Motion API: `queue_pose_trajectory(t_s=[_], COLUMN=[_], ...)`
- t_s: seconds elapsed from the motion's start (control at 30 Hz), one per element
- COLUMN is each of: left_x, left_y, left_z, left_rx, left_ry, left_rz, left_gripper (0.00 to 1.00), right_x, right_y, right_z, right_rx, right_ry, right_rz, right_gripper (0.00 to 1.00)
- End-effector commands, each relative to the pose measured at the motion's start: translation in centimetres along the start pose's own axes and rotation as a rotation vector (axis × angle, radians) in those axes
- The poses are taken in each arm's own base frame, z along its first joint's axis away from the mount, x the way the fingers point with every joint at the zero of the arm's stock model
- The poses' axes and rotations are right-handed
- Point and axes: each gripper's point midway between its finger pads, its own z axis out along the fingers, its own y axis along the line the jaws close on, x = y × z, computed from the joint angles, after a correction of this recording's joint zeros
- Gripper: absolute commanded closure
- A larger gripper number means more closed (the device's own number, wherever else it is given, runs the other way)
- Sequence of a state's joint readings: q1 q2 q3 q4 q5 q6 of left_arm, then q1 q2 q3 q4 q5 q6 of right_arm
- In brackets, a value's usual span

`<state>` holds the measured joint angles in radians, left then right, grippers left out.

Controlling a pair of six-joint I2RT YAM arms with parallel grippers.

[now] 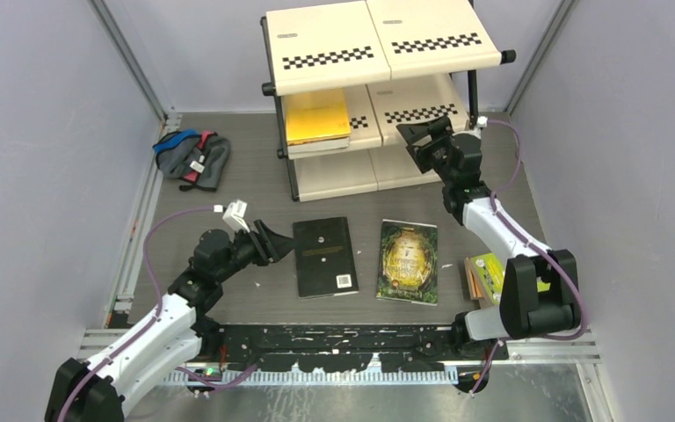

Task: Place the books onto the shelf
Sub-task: Move the shelf to the center of the board.

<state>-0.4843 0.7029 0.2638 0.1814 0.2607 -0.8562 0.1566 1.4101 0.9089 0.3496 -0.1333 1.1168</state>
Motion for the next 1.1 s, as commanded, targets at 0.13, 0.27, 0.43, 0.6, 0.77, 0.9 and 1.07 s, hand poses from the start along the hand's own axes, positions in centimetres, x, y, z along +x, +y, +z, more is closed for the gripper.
queue_pose_trajectory(t_s=[0.13,0.27,0.43,0.6,0.77,0.9,1.07], left_x=[0.7,1.5,2.2,3.1,3.7,4.1,4.5], left_y=[0.4,0.9,1.5,2.5,3.0,3.3,3.7], left_z=[-0.3,-0.2,-0.1,0.1,0.7,1.2,1.8], left_rx=[-0.025,-0.040,-0.058,-0.079,-0.084,-0.098,-0.119], left_ry=[0.042,0.077,0.101,0.113,0.131,0.161,0.185], left_rz=[0.007,-0.004,-0.021,-0.048,-0.063,-0.051,-0.045], left_gripper=[0.51,0.53,0.56,0.61,0.68,0.70,0.70], right_x=[1.1,3.2,6.6,10.9,14.6,17.1,19.8], right_y=[-0.2,-1.9,-4.3,-7.0,-9.5,-11.0,-12.6], right_z=[-3.5,-5.2,-7.2,-8.6,-9.2,-9.4,-9.2], right_rx=[0.006,0.058,0.139,0.208,0.271,0.302,0.325], right_ry=[-0.003,0.026,0.068,0.164,0.268,0.345,0.421], right_rz=[-0.085,-0.146,-0.238,-0.322,-0.391,-0.431,-0.450], right_gripper=[0.20,0.20,0.20,0.20,0.20,0.20,0.20])
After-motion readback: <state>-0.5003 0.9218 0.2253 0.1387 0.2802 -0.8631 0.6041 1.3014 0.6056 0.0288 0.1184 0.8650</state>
